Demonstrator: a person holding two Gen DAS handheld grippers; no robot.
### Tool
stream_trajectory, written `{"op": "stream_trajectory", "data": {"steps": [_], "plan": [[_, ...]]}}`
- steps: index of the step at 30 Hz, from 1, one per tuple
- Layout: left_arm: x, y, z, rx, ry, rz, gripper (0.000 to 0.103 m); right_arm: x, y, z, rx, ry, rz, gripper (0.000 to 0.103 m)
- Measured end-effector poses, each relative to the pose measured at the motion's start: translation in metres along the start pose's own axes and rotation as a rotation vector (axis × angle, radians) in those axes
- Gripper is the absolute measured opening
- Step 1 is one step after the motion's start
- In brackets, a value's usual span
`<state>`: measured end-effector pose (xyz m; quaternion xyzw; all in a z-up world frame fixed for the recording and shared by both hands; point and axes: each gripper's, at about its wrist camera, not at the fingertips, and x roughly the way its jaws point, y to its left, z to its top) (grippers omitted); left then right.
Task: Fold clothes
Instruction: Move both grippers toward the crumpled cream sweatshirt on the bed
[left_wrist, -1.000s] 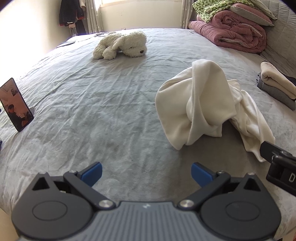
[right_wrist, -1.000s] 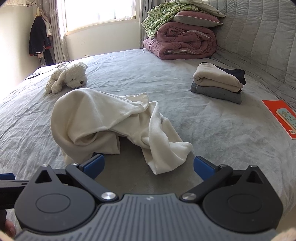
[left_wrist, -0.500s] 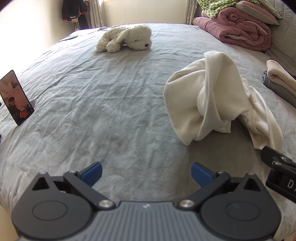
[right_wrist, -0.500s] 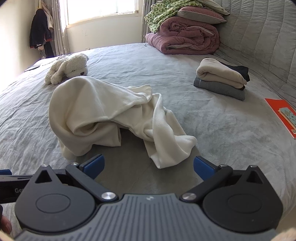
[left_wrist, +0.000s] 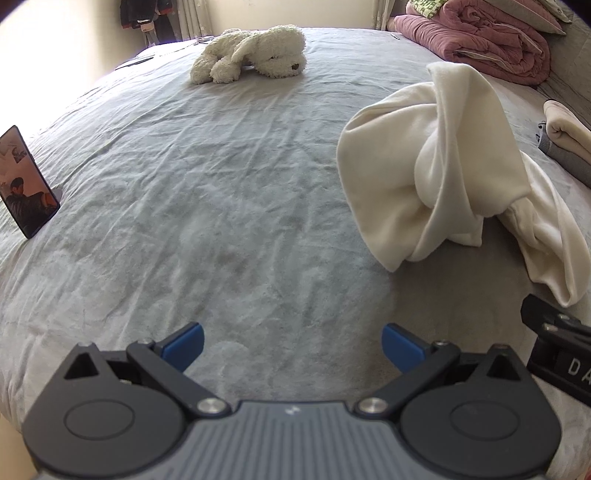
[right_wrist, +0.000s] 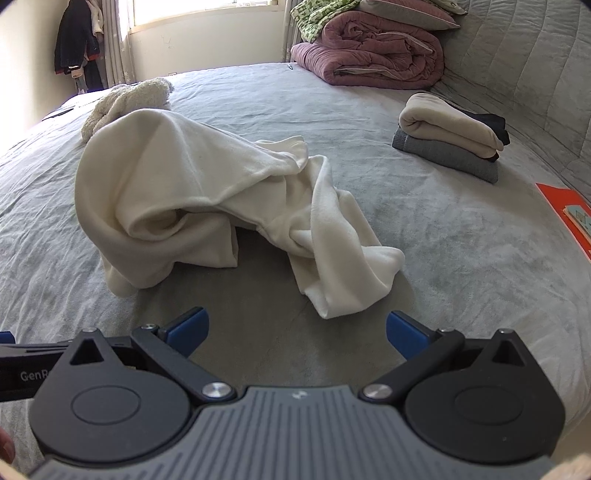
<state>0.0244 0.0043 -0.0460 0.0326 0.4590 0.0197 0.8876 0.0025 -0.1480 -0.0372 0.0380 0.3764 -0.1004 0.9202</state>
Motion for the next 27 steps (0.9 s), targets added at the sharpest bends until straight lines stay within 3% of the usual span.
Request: {"op": "stream_trajectory", "data": {"steps": [13,27], "plan": [[0.017,-0.005,-0.006,0.012,0.044,-0.003,0.103,0.035,-0.001,-0.016,-0.024,0.099,-0.014,0.103],[0.018,-0.010,-0.007,0.038,0.031,0.023,0.103,0.039,-0.002,-0.022,-0.034,0.109,0.000,0.103]]}}
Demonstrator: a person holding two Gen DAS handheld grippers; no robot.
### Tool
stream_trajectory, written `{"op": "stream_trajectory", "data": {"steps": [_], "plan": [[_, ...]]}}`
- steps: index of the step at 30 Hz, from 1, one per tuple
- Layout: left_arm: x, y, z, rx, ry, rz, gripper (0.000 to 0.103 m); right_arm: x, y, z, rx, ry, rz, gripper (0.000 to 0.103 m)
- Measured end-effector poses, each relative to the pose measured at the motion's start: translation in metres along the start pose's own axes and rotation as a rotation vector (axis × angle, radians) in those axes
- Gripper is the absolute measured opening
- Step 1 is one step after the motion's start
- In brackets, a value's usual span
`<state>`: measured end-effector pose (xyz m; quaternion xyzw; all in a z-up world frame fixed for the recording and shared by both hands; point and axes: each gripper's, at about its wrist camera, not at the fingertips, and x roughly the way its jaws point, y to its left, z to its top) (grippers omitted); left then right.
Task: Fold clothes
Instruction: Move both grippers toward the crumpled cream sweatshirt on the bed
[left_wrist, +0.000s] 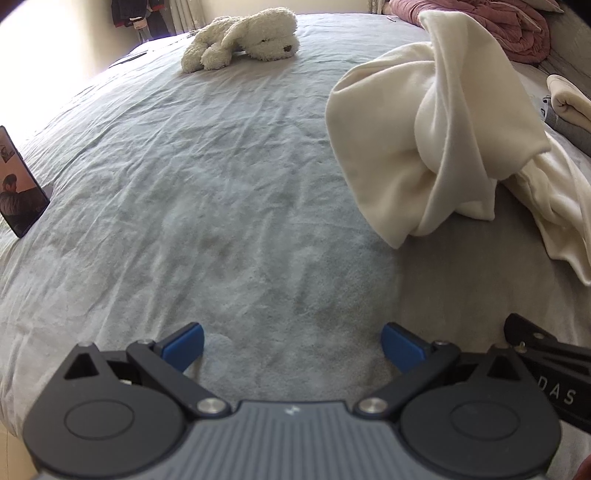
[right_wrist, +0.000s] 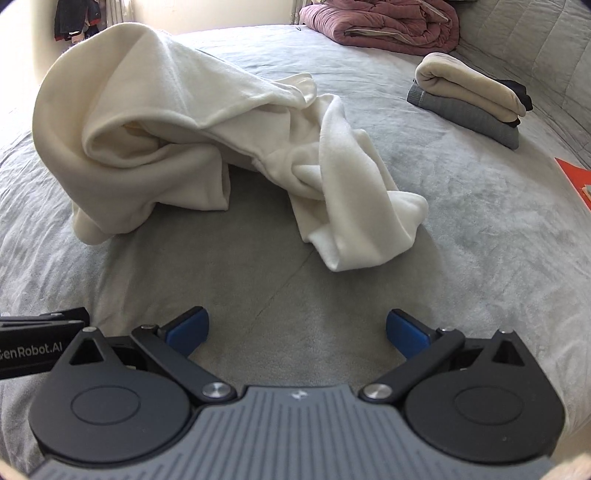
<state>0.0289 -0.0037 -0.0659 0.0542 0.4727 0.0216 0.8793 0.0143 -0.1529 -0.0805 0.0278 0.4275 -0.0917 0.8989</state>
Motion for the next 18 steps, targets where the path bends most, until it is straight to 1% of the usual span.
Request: {"op": "stream_trajectory", "data": {"steps": [4,8,10,15,18], "plan": [[0.001,0.001,-0.002,-0.002,-0.008,-0.006,0.103,0.002,0.002,-0.003,-0.004,-0.014,-0.008,0.103],[0.004,0.005,-0.002,-0.030,0.007,-0.022,0.103,0.000,0.004,-0.012,-0.018,-0.074,-0.011,0.103],[0.005,0.006,-0.004,-0.028,0.004,-0.031,0.103,0.001,0.005,-0.015,-0.030,-0.104,-0.008,0.103],[0.004,0.011,-0.011,0.020,-0.070,-0.075,0.103,0.005,0.003,-0.010,-0.048,-0.111,0.005,0.103],[0.001,0.017,-0.011,0.033,-0.089,-0.105,0.103,0.003,-0.001,-0.001,-0.054,-0.077,0.028,0.103]]}}
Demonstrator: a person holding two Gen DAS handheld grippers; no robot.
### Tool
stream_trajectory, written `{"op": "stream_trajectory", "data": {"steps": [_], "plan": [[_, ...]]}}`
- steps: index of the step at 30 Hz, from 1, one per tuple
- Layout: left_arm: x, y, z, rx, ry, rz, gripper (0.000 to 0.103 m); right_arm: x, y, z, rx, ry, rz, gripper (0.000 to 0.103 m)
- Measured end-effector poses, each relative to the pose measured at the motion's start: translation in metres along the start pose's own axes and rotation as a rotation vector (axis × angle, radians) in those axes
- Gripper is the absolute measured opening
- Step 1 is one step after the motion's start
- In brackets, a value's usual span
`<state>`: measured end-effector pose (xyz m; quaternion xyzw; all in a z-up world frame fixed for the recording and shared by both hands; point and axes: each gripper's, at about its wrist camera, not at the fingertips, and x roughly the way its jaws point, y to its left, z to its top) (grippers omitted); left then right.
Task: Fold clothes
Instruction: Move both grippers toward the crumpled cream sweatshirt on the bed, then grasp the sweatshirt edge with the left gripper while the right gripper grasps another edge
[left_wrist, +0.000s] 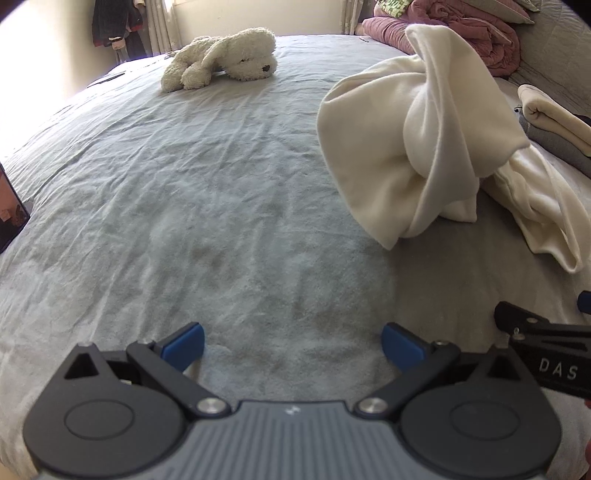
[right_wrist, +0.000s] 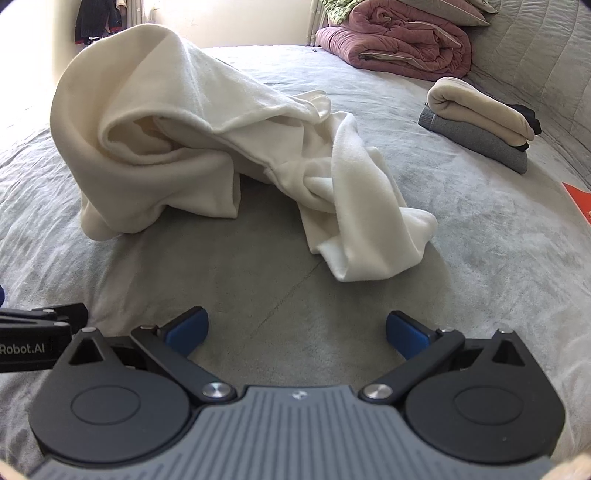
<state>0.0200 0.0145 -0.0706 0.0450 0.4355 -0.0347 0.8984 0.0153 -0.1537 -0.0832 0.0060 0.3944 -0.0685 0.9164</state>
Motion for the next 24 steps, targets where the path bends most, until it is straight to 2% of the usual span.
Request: {"op": "stream_trajectory", "data": {"steps": [2,7,11,15,17,20,24], "plan": [[-0.004,0.005,0.004,-0.006,-0.002,-0.015,0.103,-0.003,-0.003,0.004,0.000,0.000,0.010,0.103],[-0.022,0.018,0.018,-0.004,-0.069,-0.095,0.103,-0.015,-0.013,0.017,-0.013,-0.058,0.046,0.103],[-0.036,0.029,0.033,-0.045,-0.126,-0.167,0.103,-0.019,-0.028,0.033,0.046,-0.071,0.105,0.101],[-0.039,0.037,0.046,-0.110,-0.136,-0.245,0.102,-0.029,-0.038,0.045,0.114,-0.091,0.190,0.100],[-0.040,0.034,0.052,-0.134,-0.146,-0.305,0.102,-0.034,-0.037,0.049,0.111,-0.096,0.216,0.100],[-0.042,0.024,0.063,-0.140,-0.166,-0.389,0.102,-0.039,-0.034,0.050,0.088,-0.102,0.207,0.100],[-0.043,0.007,0.076,-0.129,-0.207,-0.405,0.098,-0.036,-0.036,0.049,0.075,-0.080,0.203,0.100]]}}
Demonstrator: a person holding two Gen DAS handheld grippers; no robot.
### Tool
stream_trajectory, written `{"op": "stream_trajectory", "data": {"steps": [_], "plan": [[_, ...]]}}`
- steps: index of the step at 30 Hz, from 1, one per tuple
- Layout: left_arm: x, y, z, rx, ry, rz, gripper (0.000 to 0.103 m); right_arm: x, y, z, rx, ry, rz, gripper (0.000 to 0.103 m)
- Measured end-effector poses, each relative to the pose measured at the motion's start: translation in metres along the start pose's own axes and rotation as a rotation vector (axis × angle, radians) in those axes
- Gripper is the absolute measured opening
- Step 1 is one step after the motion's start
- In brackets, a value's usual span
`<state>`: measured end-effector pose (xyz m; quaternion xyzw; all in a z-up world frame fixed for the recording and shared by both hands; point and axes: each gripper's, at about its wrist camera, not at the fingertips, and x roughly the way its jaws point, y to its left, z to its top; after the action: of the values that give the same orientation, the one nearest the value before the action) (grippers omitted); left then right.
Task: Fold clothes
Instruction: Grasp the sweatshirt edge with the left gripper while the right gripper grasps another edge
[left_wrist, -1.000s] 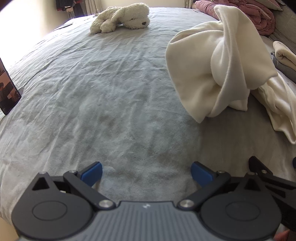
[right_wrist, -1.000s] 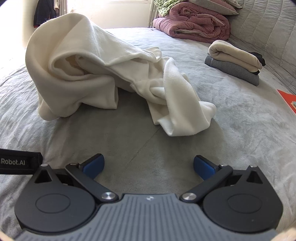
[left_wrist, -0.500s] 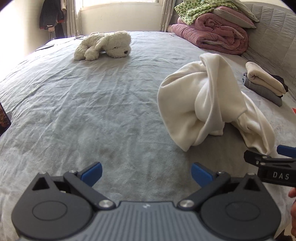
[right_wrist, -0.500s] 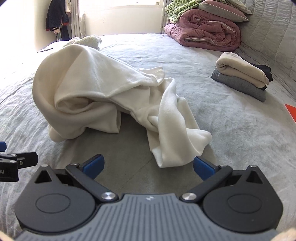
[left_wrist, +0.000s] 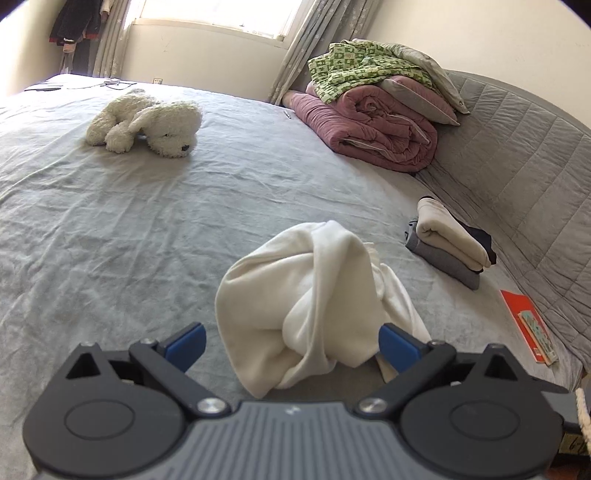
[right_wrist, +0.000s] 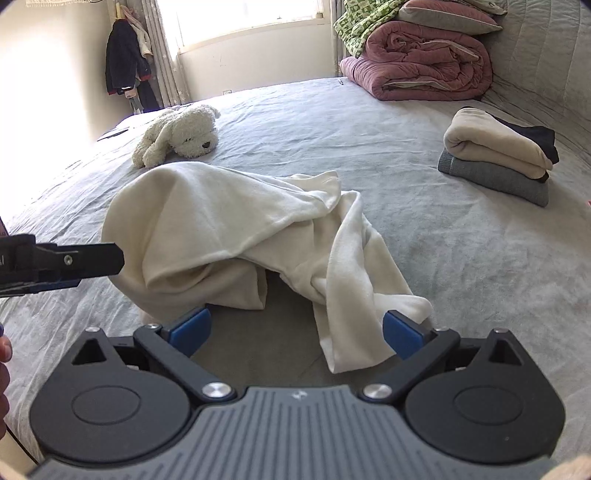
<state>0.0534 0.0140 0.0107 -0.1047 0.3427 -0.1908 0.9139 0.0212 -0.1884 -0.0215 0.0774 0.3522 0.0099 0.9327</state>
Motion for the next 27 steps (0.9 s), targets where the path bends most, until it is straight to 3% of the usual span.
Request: {"op": "stream_trajectory", "data": {"steps": [3,6,8,9,11,15,27], "plan": [[0.005,-0.005,0.002,-0.015,-0.019,0.039,0.088,0.006,-0.005,-0.001,-0.016,0.010,-0.025,0.100],[0.008,-0.006,0.002,-0.028,-0.046,0.079,0.071,0.007,-0.013,-0.001,-0.009,-0.009,-0.043,0.100],[0.007,-0.006,0.003,-0.033,-0.060,0.092,0.044,0.008,-0.018,-0.001,0.011,-0.027,-0.037,0.093],[0.007,-0.005,0.003,-0.040,-0.063,0.091,0.037,0.009,-0.020,-0.001,0.018,-0.031,-0.040,0.081],[0.005,-0.003,0.004,-0.052,-0.068,0.092,0.007,0.013,-0.025,-0.002,0.031,-0.028,-0.046,0.063],[-0.005,-0.002,0.006,-0.055,-0.097,0.128,0.005,0.020,-0.034,-0.005,0.046,-0.019,-0.068,0.016],[-0.067,0.010,0.008,-0.029,-0.160,0.155,0.004,-0.008,-0.051,0.012,0.071,-0.112,-0.120,0.010]]}}
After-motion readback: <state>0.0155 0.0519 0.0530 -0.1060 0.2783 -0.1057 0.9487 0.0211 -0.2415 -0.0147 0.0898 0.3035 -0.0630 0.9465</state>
